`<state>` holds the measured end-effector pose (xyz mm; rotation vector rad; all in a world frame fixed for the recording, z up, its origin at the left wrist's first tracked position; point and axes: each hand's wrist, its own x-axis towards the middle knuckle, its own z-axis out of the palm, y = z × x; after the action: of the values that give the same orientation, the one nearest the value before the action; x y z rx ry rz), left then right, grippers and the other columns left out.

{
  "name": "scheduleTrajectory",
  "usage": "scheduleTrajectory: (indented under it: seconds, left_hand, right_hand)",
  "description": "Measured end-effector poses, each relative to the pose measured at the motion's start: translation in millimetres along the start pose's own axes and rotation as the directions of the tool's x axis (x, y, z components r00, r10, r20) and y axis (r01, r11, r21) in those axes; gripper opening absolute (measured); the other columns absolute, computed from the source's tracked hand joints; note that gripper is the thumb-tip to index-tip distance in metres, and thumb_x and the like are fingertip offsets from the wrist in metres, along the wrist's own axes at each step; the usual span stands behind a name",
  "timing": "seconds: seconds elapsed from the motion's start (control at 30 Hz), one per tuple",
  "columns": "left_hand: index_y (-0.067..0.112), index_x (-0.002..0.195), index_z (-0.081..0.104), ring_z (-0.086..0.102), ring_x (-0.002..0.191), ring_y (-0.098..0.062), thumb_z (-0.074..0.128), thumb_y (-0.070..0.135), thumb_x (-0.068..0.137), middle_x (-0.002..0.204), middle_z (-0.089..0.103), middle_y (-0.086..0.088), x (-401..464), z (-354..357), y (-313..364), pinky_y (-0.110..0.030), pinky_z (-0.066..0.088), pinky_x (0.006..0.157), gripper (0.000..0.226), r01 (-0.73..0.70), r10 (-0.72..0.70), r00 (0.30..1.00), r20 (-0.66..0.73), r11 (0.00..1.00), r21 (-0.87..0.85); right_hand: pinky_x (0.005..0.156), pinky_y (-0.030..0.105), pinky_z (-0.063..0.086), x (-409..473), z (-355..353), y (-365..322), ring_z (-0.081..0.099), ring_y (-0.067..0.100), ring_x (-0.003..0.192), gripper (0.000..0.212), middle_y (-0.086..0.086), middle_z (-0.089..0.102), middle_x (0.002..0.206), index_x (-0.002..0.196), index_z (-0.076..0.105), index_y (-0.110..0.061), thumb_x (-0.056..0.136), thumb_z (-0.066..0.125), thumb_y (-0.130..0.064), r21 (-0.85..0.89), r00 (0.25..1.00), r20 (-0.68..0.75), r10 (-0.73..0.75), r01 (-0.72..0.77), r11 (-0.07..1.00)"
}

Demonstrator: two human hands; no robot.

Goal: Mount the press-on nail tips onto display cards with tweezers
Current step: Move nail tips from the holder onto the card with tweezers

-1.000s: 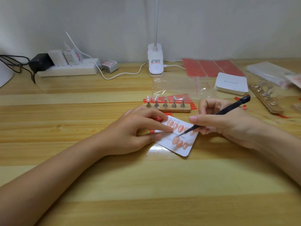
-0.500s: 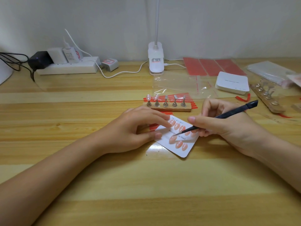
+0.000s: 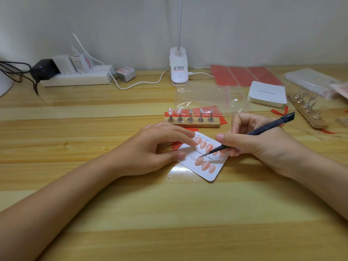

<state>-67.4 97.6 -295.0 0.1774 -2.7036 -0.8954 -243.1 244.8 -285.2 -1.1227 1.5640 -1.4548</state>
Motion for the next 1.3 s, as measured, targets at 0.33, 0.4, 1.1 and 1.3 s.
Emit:
scheduleTrajectory:
  seconds: [0.33,0.4,1.1,1.3]
  left_hand:
    - [0.024,0.109,0.065,0.051,0.117,-0.006,0.060,0.027,0.081,0.122,0.060,0.009,0.0,0.6,-0.6,-0.041,0.039,0.099,0.028,-0.013,0.013,1.000,-0.007,1.000,0.002]
    - [0.025,0.109,0.064,0.052,0.116,-0.007,0.061,0.027,0.081,0.121,0.060,0.008,-0.7,0.9,-0.2,-0.040,0.040,0.098,0.028,-0.016,0.016,1.000,-0.006,1.000,-0.006]
    - [0.023,0.066,0.071,0.048,0.053,-0.019,0.054,0.048,0.080,0.062,0.055,0.004,-12.2,4.9,20.8,-0.025,0.038,0.051,0.033,-0.108,0.210,0.972,-0.105,0.798,0.593]
    - [0.024,0.074,0.074,0.056,0.059,-0.018,0.057,0.048,0.077,0.071,0.061,0.006,-13.9,4.3,19.6,-0.029,0.044,0.048,0.030,-0.073,0.151,0.979,-0.138,0.889,0.452]
  right_hand:
    - [0.049,0.015,0.047,-7.8,1.1,-1.6,0.061,0.011,0.052,0.025,0.004,0.064,0.055,0.055,0.049,-0.015,0.060,0.074,-0.019,-0.079,0.993,0.020,-0.114,0.115,0.990]
    - [0.050,0.015,0.046,-10.1,1.8,-1.9,0.061,0.011,0.054,0.024,0.004,0.065,0.057,0.054,0.050,-0.018,0.061,0.074,-0.020,-0.108,0.990,0.018,-0.138,0.139,0.984]
    - [0.047,0.005,0.038,-20.8,4.8,-4.9,0.054,-0.003,0.044,0.020,-0.005,0.064,0.050,0.059,0.061,-0.011,0.063,0.069,-0.029,-0.266,0.973,-0.055,-0.225,0.203,0.942]
    - [0.048,0.007,0.038,-18.9,4.2,-2.8,0.053,-0.002,0.046,0.022,-0.003,0.064,0.053,0.060,0.061,-0.008,0.064,0.069,-0.029,-0.268,0.973,0.010,-0.230,0.225,0.937]
